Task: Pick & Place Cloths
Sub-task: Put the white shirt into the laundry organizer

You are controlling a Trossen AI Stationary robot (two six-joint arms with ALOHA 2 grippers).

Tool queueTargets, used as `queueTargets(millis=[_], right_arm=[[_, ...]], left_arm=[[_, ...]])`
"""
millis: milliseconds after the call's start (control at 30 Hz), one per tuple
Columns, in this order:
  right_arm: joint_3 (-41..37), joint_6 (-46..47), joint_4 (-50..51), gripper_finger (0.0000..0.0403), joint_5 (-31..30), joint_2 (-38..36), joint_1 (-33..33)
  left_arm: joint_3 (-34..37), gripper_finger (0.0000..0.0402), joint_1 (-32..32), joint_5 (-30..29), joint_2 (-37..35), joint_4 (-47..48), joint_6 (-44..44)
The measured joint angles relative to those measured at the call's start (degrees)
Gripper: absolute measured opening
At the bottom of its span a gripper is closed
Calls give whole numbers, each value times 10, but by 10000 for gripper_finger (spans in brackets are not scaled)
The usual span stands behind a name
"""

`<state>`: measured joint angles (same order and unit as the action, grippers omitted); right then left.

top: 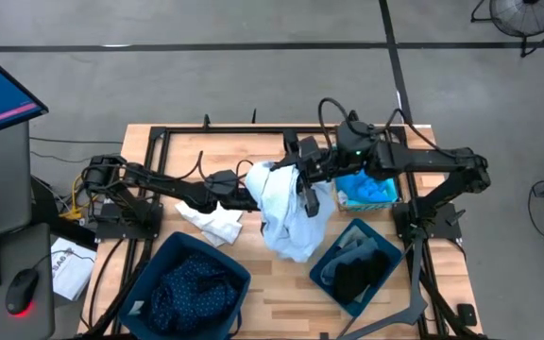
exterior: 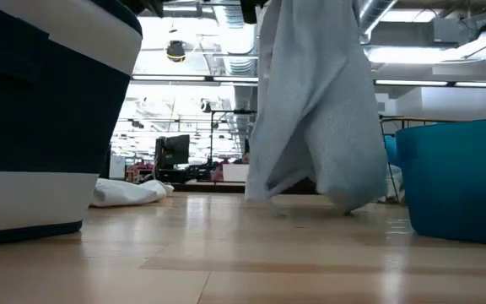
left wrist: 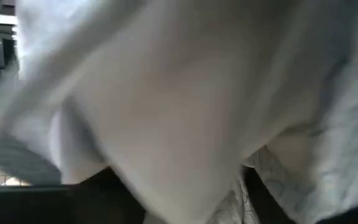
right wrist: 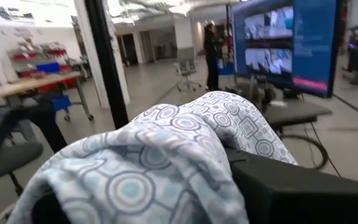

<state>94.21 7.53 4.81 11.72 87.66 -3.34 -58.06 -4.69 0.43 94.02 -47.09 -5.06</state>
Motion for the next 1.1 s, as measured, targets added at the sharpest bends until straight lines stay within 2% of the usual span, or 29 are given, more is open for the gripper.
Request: queueTargets(millis=[100, 200, 267, 433, 800, 933, 1100], right_arm=[[1, 11, -26, 1, 5, 5, 0], [-1, 23, -43, 1, 16, 7, 0], [0, 41, -51, 1, 31, 3, 0], [-1, 75, -72, 1, 58, -5, 0], [0, 106, -119, 8, 66, -31, -13], [0, 106, -156, 6, 67, -32, -27], [0, 106, -192, 6, 64, -25, -41]], left_arm=[[-5, 141, 1, 4, 0, 2, -8], [-13, 40, 6, 25, 0, 11, -25], [-16, 16, 9, 26, 0, 13, -44], [-16, 3, 2, 24, -25, 24, -55], [-16, 1, -66, -20, -221, 243, -39], [-16, 1, -120, -84, -285, 313, -44], [-16, 1, -199, -183, -332, 320, -44]])
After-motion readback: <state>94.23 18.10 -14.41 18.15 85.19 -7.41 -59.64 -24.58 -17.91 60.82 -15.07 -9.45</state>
